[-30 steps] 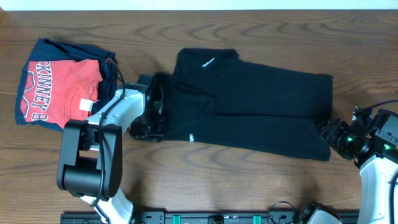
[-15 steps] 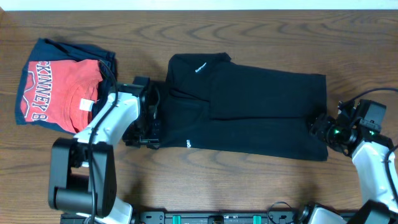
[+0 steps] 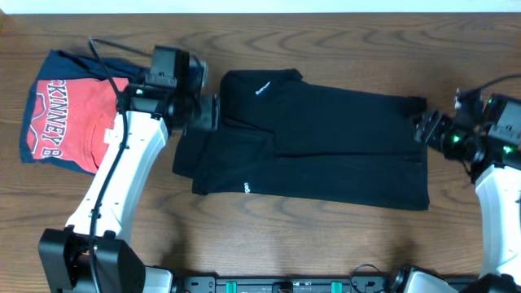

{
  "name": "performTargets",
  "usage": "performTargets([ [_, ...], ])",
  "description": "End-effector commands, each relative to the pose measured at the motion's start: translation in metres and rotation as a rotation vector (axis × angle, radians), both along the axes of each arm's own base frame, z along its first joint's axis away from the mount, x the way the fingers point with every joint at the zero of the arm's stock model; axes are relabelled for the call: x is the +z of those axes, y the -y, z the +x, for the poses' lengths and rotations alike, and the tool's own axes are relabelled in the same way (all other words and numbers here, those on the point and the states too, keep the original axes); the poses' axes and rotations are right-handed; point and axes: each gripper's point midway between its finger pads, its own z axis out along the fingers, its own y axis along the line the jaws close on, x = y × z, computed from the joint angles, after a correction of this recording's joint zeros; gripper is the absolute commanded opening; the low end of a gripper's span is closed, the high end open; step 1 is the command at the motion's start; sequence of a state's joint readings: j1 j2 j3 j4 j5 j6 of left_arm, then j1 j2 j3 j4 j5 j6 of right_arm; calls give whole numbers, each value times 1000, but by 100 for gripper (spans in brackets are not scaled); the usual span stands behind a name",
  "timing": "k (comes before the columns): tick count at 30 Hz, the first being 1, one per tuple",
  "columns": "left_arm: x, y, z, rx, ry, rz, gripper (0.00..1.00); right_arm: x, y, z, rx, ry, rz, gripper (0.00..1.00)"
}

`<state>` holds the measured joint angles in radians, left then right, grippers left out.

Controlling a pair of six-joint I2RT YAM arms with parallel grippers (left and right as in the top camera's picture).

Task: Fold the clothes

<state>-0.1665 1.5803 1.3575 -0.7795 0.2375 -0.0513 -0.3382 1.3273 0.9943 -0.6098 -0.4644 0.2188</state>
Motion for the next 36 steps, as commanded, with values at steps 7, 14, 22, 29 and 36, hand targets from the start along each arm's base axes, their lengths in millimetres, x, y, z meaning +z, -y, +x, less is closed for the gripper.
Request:
performTargets([
  [7,1,17,25,-54,37,-9,68,20,-4,10,1,27,-73,74],
  [14,-36,-17,-49,3,-302,136,75,-49,22,-64,-160,-405,-137,95],
  [22,-78,-44,-91,145,-495,144,79,-114,26,-115,-231,-652,-49,90],
  [29,-109,-42,-101,160,-516,111,83,-156,31,-125,-298,-687,-1,81],
  [36,-123,-39,-99,156,-493,85,84,-171,43,-131,-402,-702,-45,40],
])
